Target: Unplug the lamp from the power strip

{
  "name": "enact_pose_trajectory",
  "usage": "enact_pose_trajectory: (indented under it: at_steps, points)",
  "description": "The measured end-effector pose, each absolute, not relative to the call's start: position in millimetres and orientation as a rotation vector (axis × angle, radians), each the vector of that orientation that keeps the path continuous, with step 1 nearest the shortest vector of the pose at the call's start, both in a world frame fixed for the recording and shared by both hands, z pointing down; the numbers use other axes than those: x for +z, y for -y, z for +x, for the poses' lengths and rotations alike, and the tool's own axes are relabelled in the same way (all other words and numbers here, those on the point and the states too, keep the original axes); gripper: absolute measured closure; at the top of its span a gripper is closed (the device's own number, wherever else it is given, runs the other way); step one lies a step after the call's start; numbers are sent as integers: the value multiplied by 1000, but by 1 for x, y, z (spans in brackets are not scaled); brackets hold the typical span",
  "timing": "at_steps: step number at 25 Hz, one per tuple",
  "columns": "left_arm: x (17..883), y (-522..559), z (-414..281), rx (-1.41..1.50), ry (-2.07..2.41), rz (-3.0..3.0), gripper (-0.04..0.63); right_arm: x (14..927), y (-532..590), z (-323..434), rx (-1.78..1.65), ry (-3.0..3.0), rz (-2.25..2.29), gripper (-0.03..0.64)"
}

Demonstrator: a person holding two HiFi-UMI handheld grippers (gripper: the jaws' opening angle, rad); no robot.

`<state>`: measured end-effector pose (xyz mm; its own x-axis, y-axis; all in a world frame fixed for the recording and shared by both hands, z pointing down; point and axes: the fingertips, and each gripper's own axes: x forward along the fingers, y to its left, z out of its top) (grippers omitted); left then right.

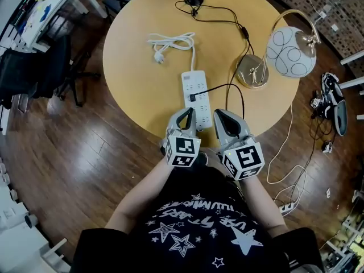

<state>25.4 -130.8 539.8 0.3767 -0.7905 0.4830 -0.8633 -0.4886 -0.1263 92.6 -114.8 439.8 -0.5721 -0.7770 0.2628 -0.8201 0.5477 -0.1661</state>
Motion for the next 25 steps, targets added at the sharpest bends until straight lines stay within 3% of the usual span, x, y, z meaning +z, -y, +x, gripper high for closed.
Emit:
enact_pose_trajectory:
  at_steps: [25]
  points:
    - [564, 143, 31, 809, 1357, 2493, 592, 517, 154, 45, 485, 2478, 1093, 607]
